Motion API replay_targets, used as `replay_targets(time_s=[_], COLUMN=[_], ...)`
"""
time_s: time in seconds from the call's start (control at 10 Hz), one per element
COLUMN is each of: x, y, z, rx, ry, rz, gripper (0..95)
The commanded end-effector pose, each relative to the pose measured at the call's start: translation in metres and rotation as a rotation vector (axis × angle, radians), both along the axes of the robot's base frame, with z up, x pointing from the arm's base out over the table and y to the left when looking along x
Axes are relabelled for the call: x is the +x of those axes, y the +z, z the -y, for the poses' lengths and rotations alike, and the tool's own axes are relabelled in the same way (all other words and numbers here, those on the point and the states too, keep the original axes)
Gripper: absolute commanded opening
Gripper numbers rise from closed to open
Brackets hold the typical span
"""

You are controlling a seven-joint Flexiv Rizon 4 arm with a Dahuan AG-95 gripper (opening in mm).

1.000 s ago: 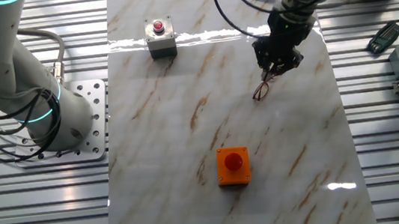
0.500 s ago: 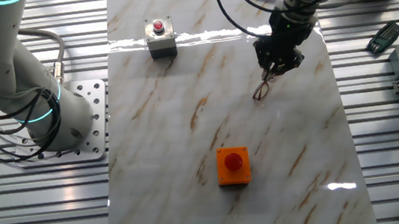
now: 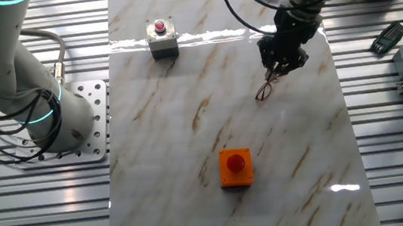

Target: Unfold the leg of the glasses (with one hand)

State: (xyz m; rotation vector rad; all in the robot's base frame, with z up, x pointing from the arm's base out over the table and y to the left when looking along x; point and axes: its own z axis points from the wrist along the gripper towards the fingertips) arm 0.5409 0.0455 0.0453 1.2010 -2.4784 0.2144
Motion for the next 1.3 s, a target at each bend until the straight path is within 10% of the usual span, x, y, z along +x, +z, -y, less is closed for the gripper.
replay_targets(time_s=[0.1, 1.3], x=[-0.001, -0.002], y=[0.003, 0.016], z=[0.001, 0.005], rx=[-0.001, -0.005], ry=[0.000, 0.008], rz=[-0.007, -0.031], gripper=[0.0, 0.0])
